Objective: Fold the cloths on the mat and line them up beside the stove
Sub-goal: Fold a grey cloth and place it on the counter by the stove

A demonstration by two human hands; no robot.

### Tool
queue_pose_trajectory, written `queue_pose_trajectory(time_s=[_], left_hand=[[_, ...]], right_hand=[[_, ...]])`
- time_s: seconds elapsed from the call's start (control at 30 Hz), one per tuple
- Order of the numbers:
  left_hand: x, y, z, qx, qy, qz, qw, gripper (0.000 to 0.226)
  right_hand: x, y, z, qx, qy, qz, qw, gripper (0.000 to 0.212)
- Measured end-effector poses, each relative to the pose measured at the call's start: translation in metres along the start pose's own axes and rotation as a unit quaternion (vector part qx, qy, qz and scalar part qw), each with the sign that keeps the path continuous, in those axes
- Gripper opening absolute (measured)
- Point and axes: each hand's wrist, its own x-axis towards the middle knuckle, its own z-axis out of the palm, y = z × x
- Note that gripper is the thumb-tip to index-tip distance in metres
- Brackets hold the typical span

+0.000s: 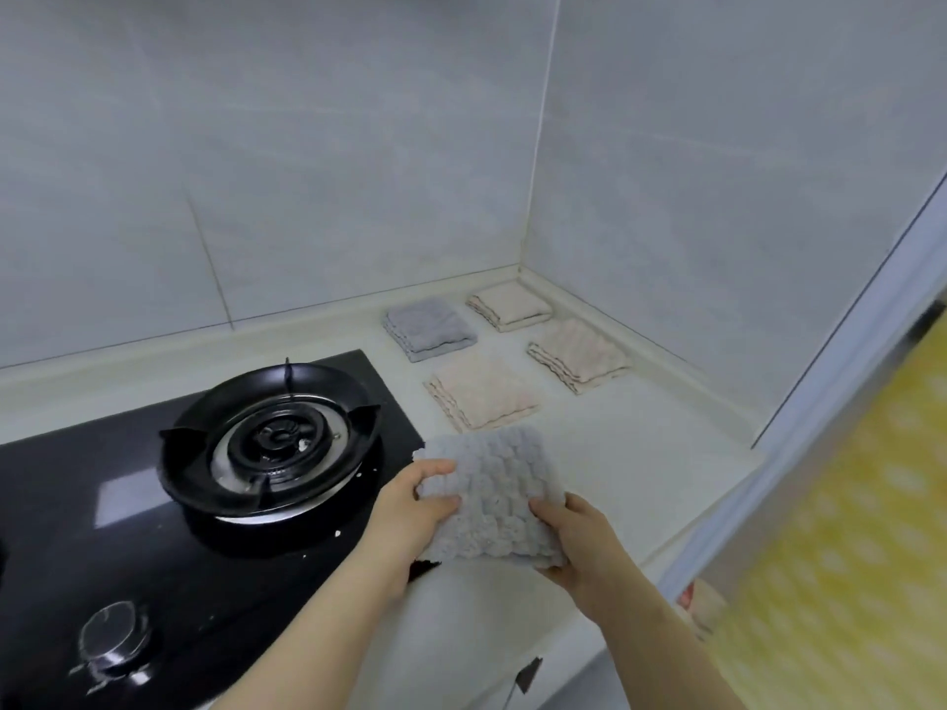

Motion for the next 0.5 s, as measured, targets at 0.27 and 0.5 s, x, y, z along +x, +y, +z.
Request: queue_pose_trajectory(time_s=[0.27, 0.5], left_hand=[[0.057, 0.01, 0.092, -0.05, 0.056, 0.002, 0.997, 0.054], [0.087, 0.016, 0.176, -0.051, 0.074, 0.004, 0.996, 0.06]], right_hand=[[0.091, -0.06, -0.069, -0.078, -0.068, -0.009, 0.995, 0.012], [0.158, -0.095, -0.137, -0.132, -0.084, 0.019, 0.988, 0.02]])
